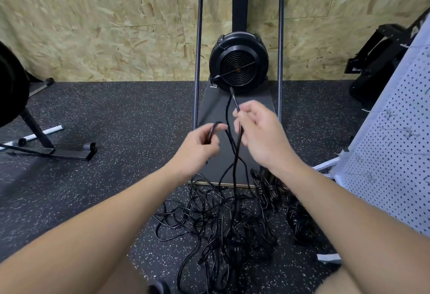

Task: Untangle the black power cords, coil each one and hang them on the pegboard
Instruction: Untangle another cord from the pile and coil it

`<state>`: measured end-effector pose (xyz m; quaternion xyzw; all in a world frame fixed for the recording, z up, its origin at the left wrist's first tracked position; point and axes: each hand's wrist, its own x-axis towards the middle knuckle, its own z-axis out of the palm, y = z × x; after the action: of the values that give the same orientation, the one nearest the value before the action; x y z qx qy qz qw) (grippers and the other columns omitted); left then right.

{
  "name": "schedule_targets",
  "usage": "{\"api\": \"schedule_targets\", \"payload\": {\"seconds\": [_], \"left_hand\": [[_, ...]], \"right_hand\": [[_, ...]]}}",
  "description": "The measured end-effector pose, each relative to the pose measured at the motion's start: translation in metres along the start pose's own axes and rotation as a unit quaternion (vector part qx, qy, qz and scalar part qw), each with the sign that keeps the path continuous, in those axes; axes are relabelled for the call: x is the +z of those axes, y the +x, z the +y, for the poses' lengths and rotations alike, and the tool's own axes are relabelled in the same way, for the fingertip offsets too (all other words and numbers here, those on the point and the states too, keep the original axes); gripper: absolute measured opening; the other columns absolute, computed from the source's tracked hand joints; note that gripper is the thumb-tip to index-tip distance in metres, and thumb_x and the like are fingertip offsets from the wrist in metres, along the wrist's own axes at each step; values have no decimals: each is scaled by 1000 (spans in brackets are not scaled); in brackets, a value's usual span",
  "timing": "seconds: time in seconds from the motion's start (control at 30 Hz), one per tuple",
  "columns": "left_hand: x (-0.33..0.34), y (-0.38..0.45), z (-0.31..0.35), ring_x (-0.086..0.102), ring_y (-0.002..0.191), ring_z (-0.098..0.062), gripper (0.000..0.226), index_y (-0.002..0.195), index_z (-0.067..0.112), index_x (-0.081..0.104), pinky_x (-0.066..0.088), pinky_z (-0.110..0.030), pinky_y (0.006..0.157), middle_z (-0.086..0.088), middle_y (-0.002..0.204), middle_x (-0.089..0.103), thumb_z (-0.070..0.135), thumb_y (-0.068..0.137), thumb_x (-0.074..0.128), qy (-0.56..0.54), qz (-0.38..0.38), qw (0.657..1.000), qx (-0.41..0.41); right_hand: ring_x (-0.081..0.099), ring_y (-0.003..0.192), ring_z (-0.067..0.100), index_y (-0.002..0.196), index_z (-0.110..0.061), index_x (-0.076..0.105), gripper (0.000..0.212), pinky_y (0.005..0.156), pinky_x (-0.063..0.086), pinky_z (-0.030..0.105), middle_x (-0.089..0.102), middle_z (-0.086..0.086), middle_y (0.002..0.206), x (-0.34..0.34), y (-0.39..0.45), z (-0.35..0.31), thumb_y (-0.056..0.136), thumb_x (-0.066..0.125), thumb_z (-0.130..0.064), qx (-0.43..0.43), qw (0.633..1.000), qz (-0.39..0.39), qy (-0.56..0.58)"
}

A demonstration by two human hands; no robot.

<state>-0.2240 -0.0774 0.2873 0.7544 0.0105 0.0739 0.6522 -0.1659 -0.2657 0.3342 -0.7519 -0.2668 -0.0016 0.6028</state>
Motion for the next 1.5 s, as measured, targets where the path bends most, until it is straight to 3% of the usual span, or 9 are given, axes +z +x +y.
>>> {"api": "schedule_targets", "payload": {"seconds": [0.17,0.27,0.43,0.5,0.67,0.9,1.23,1.4,1.5], "left_hand": [[19,-21,-21,43,73,-21,44,134,23,75,33,-33,67,-8,78,45,0,97,72,66,-107,991,-34],[28,-25,-30,44,66,-18,12,107,13,79,35,-31,62,-1,73,64,23,106,73,129,-72,988,-33],[25,-19,-27,43,59,-20,27,95,14,76,33,-32,55,-2,72,71,31,111,64,138,-12,989,-58],[27,-16,-21,45,60,-20,29,92,13,75,34,-31,56,-1,69,69,32,111,64,134,15,990,-49],[27,-4,0,42,57,-17,37,88,9,74,31,-28,54,-6,68,62,37,110,65,42,62,997,-36],[23,12,33,38,56,-15,33,93,8,72,26,-26,53,-3,66,53,32,113,62,-94,69,993,11],[9,16,22,40,59,-15,36,93,7,75,28,-28,55,-5,69,55,36,111,65,-71,95,993,12],[-3,15,15,46,65,-16,37,118,0,76,33,-28,58,-11,80,64,36,109,67,-105,107,989,1],[-9,11,10,46,62,-16,28,129,0,72,37,-28,60,-12,79,66,10,104,66,-92,75,993,-18]], "right_hand": [[55,59,29,110,-14,63,15,59,45,44,70,3,82,-7,3,-5,115,50,-20,-19,998,12,58],[69,62,29,112,-6,63,15,65,57,39,74,14,89,-7,5,-1,115,55,-19,-12,997,25,77],[82,82,19,116,-17,71,11,83,66,39,82,3,95,-13,6,15,107,68,-23,90,996,2,30],[81,79,12,108,-23,74,7,85,65,44,82,-4,89,-18,3,23,102,70,-25,109,992,-33,-57],[68,54,-3,105,-21,77,18,48,45,16,82,-4,85,-26,-10,25,102,62,-12,117,955,-167,-214],[79,77,5,138,-19,62,35,63,55,27,75,-7,128,-4,-29,53,105,70,-15,140,889,-373,-228],[82,90,18,101,-16,74,16,96,64,54,83,5,89,7,-28,66,111,62,-19,178,900,-340,-205],[73,65,9,90,-16,67,26,64,56,37,81,0,76,9,-24,51,113,58,-24,133,926,-259,-242],[68,65,11,92,-21,64,24,69,54,38,75,-3,74,10,-16,37,112,52,-26,51,968,-115,-216]]}}
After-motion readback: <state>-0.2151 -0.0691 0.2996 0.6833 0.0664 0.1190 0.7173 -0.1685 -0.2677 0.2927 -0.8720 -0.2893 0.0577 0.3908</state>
